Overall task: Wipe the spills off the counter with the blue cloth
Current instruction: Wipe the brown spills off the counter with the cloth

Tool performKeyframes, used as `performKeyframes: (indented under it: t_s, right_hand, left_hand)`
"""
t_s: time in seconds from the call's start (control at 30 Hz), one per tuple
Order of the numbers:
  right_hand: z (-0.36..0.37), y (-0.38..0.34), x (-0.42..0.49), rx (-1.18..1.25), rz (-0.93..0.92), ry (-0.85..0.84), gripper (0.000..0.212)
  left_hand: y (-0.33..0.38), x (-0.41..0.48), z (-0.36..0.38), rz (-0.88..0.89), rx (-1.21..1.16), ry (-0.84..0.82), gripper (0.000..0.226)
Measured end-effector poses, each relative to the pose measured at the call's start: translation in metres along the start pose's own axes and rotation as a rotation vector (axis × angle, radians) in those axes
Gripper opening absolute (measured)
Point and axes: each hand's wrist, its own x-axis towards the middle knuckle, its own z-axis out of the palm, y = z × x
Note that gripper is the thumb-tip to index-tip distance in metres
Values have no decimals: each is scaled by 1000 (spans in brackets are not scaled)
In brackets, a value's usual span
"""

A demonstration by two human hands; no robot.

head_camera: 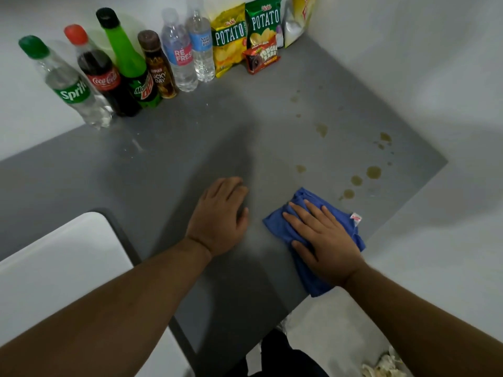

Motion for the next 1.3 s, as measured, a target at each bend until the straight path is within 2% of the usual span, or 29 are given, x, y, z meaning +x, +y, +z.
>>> performKeyframes:
  t_s: [0.1,0.3,0.37,0.5,0.57,0.63,0.83,0.9,0.97,1.1,1.2,1.3]
  right_hand:
    - [-7,13,10,2,130,16,62]
    - [-12,-5,77,42,363,83,69]
    - [-12,-7,75,37,314,72,69]
    - [-13,18,35,-23,27,-18,64]
    - [-17,33,24,-40,-18,-42,64]
    - [-20,39,30,-23,35,-10,63]
    - [-20,10,97,39,361,84,65]
    - [-17,-3,96,27,327,93,66]
    - [-13,-9,74,20,210,77,65]
    - [-7,11,20,10,70,32,60]
    - [-12,34,6,40,134,55,59]
    - [-16,36,32,42,325,97,60]
  left_hand:
    - [11,-1,11,-6,-25,4,40]
    - [8,-3,22,15,21,16,39]
    - [7,-3,24,15,33,23,39]
    - [6,-3,27,17,39,43,40]
    - [6,-3,27,27,41,45,40]
    - [6,-3,27,30,52,41,40]
    - [6,-3,27,36,59,20,39]
    - [6,-3,26,35,66,10,39]
    - [7,-3,26,32,75,3,40]
    - [8,-3,25,39,71,10,39]
    - [8,-3,24,41,73,4,39]
    - [7,-3,26,51,78,10,39]
